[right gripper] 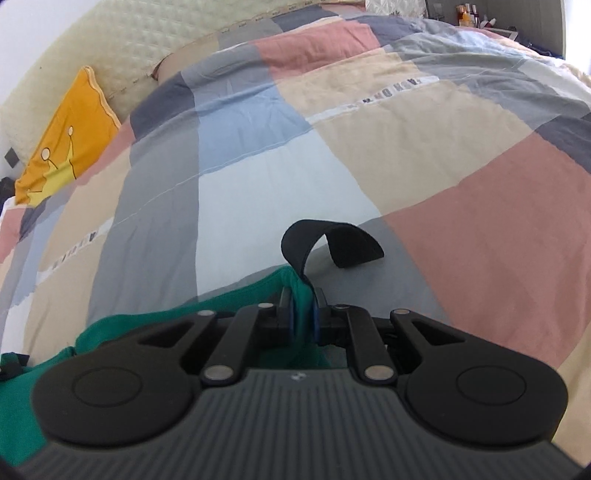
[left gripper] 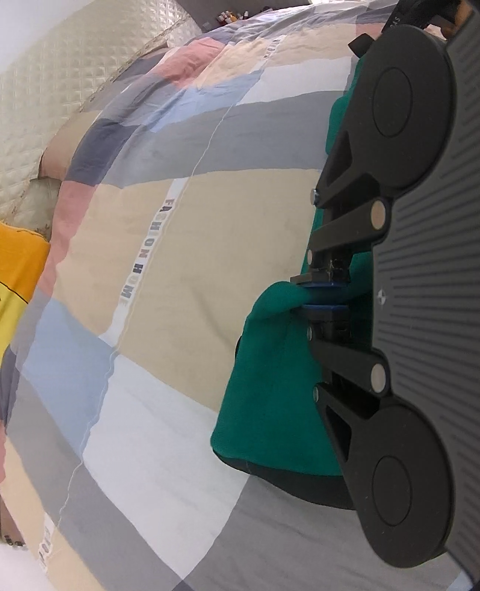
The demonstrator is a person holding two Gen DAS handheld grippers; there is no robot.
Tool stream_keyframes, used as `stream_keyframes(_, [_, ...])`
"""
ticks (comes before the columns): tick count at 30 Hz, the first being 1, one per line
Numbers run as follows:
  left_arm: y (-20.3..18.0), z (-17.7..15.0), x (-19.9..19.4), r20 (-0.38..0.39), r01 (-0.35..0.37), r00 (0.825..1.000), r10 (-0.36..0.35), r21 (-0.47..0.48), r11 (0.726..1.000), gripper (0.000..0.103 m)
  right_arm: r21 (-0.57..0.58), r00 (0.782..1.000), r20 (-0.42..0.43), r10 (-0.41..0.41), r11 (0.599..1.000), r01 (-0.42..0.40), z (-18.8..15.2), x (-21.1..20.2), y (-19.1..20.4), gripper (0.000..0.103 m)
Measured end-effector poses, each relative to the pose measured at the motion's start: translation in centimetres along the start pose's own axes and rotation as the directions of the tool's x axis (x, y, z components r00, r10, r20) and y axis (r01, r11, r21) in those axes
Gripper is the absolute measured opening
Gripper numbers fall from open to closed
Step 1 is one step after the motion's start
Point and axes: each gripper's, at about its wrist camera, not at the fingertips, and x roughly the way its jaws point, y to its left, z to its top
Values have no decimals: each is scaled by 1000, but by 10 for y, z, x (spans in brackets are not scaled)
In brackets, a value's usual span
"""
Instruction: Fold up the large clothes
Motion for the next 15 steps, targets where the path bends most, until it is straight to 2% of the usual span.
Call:
stream_keyframes(3, [-7, 0, -11, 20, -6, 1000, 5, 26, 1000, 15, -14, 1000, 14, 8, 1000, -8, 2, -9, 4, 13])
stream_keyframes(4, [-11, -2, -18, 25, -7, 1000, 6, 41, 999, 20, -14, 1000, 18, 9, 1000, -9, 3, -12, 4, 14])
stream_keyframes(5, [-14, -4, -24, 29, -14, 1000, 12, 58, 998, 33, -9, 1000, 21, 11, 1000, -11, 4, -16, 4, 14])
stream_keyframes(7, [-20, -8, -37, 46, -36, 998, 31, 100, 994, 49, 2, 999, 28, 20, 1000, -20, 5, -28, 5, 16])
stream_keyframes(9, [-22, -12, -52, 59, -31, 998, 24, 117, 993, 50, -10, 999, 36, 24, 1000, -23, 7, -39, 6, 20])
stream_keyframes(11, [-23, -16, -67, 68, -26, 998, 18, 118, 993, 51, -29, 999, 44, 24, 999, -23, 7, -51, 8, 36])
stream_keyframes(12, [-25, -19, -75, 73, -23, 997, 14, 123, 992, 51, -40, 998, 55, 28, 999, -26, 6, -59, 8, 52])
stream_keyframes(13, [-26, -21, -82, 79, -19, 997, 9, 132, 991, 51, -53, 997, 69, 36, 998, -33, 5, -67, 9, 62])
stream_keyframes(15, [-30, -28, -96, 95, -16, 995, 2, 150, 989, 51, -83, 995, 88, 55, 995, -48, 1, -82, 10, 63])
